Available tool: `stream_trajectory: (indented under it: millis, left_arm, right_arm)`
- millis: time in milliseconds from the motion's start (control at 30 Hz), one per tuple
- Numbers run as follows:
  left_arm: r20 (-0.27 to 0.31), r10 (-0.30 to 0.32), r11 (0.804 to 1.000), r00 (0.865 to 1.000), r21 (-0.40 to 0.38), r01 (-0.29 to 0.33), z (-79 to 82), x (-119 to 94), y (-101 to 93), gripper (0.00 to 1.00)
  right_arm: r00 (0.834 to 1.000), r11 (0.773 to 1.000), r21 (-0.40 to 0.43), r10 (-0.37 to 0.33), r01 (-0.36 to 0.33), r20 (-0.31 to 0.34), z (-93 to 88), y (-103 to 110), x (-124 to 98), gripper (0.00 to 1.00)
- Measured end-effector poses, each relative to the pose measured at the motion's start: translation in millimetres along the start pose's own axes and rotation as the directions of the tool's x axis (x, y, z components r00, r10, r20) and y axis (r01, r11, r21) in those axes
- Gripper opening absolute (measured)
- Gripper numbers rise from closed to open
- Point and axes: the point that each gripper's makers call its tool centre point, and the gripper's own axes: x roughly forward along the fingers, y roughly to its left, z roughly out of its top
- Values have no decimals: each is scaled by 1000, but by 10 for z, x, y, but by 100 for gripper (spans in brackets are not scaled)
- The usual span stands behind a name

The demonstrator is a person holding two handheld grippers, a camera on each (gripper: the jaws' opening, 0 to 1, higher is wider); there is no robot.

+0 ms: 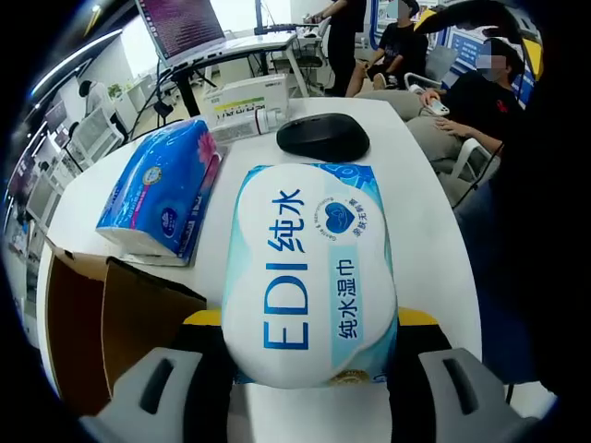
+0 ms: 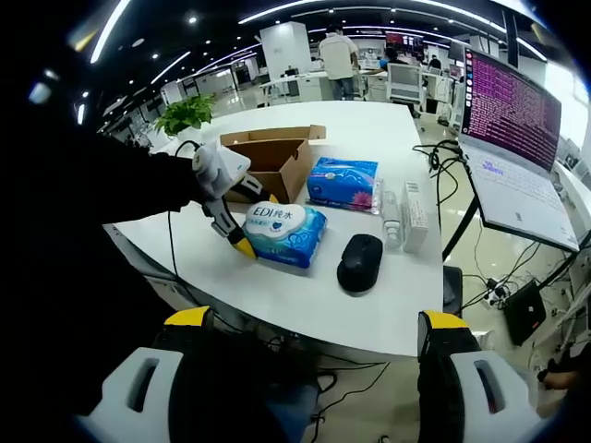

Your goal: Operate the shoe box by opening the lid, removing the specified soft item, and placing it in the target area until the item is outside and the box remains undamaged.

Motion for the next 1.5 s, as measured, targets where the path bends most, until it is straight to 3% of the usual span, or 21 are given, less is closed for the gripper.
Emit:
stream_trajectory:
  millis: [700, 1500]
  left_arm:
    - [-1, 7, 1000, 1000, -3, -7, 310, 153, 140, 68]
    - [-16, 1, 1000, 1000, 21, -1, 403, 237, 218, 69]
  right_arm:
    - [1000, 999, 35, 15, -14, -8, -165, -186, -77, 92]
    - [1000, 999, 51, 13, -12, -20, -268, -275, -102, 92]
